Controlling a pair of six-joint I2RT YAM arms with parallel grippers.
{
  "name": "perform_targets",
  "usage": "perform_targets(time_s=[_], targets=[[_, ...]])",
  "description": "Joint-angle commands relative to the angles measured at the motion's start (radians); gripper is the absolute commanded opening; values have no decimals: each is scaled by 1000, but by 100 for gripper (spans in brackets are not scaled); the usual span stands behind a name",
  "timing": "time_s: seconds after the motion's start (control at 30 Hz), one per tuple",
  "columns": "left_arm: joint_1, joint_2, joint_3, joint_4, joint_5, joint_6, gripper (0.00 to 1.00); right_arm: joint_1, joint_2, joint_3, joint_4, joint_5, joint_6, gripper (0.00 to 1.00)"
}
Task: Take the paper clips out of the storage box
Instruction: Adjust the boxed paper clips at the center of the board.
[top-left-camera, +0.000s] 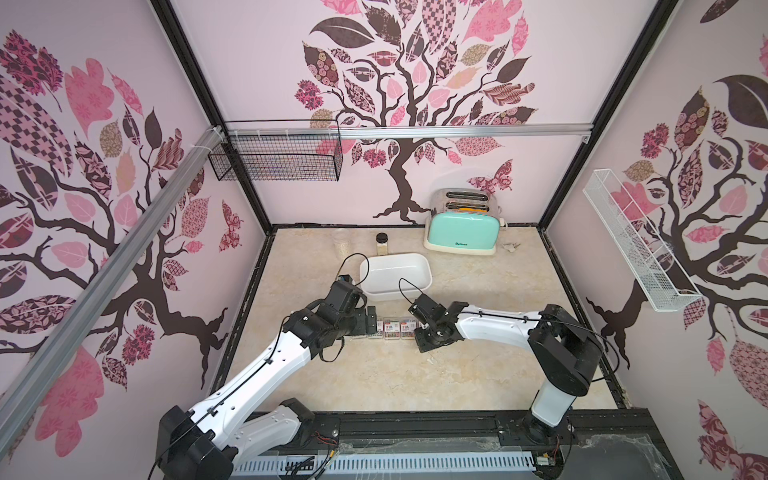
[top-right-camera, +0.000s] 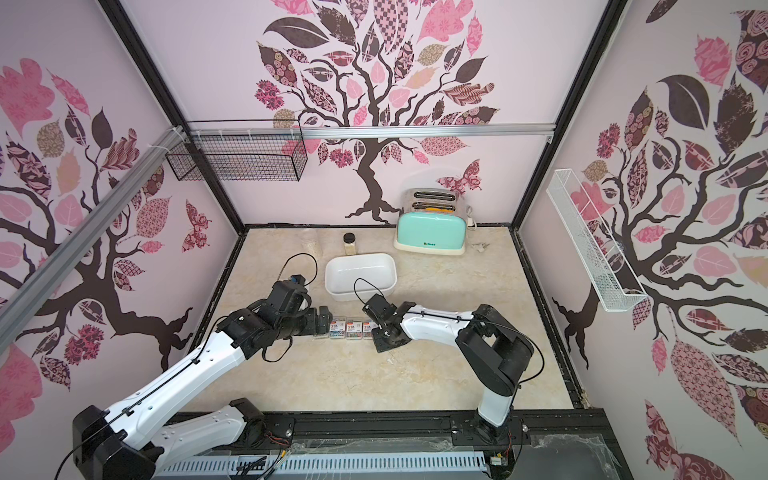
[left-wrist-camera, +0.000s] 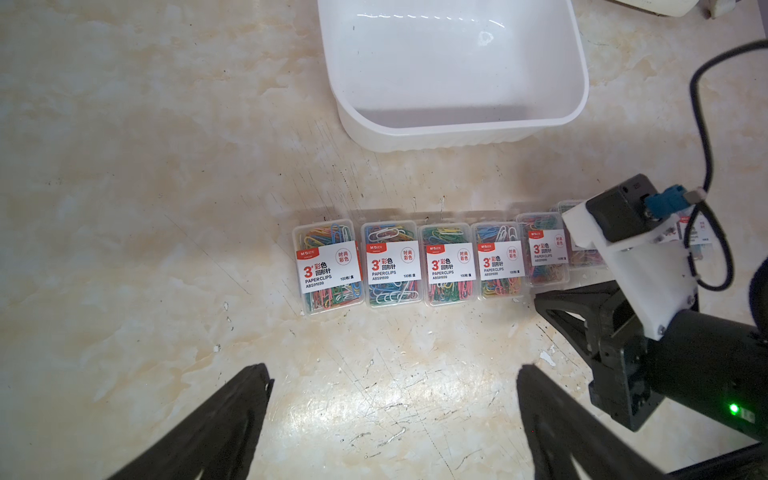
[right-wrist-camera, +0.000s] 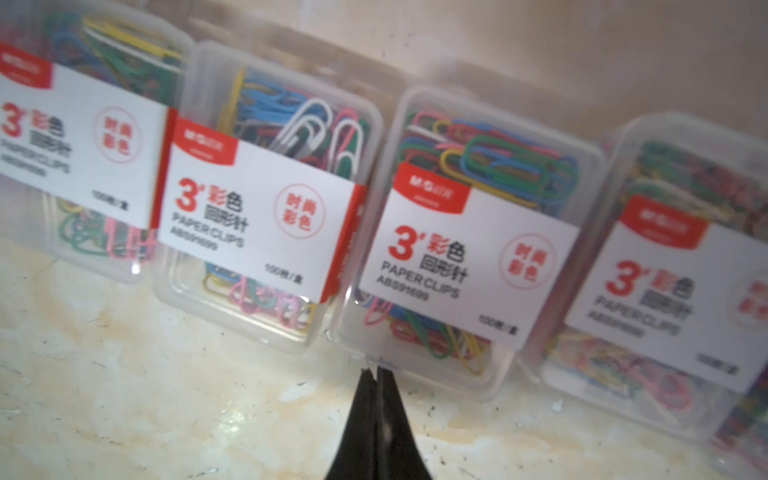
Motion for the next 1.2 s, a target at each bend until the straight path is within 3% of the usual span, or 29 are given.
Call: perform_targets(time_s=[0.0,0.4,0.73,0.97,1.17], targets=[[4,-6,2,7,-16,-1,98,26,-23,47,-22,-6,-2,0],[6,3,16,-19,-49,-9,98,37,85,145,5,-35,-24,0],[65,6,20,-18,-25,-7,98,38,93,141,-5,-33,-32,0],[116,38,12,-23,-1,-29,98,37,3,139,-48,-25,-42,1],[158,158,45,-77,-87,-68,98,32,-83,168,-122,23,-70,7]])
